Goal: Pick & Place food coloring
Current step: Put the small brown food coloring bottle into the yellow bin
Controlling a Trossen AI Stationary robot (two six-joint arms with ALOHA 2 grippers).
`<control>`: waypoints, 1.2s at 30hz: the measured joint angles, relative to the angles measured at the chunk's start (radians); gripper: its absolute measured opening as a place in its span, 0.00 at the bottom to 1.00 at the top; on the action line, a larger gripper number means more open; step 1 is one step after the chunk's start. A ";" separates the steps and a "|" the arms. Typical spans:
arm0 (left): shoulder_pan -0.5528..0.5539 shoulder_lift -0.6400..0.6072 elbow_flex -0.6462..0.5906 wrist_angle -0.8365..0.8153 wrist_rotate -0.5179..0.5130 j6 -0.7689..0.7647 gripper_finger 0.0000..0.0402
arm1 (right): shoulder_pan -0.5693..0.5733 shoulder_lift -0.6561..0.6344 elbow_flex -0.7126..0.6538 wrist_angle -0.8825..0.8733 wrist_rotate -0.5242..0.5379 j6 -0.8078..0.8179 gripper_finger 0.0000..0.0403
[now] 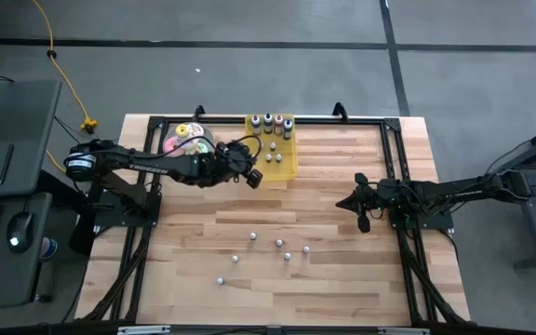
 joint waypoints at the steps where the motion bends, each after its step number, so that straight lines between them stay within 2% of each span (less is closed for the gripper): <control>1: 0.008 0.000 0.000 0.012 -0.007 0.001 0.11 | 0.000 0.000 0.000 0.000 0.000 0.000 0.00; 11: 0.110 0.001 0.016 0.103 -0.040 0.038 0.11 | 0.000 0.000 0.000 0.000 0.000 0.000 0.00; 16: 0.151 0.061 0.016 0.122 -0.022 0.038 0.11 | 0.000 0.000 0.000 0.000 0.000 0.000 0.00; 24: 0.154 0.183 0.017 0.229 0.018 0.082 0.11 | 0.000 0.000 0.000 0.000 0.000 0.000 0.00; 36: 0.155 0.287 0.016 0.286 -0.013 -0.038 0.11 | 0.000 0.000 0.000 0.000 0.000 0.000 0.00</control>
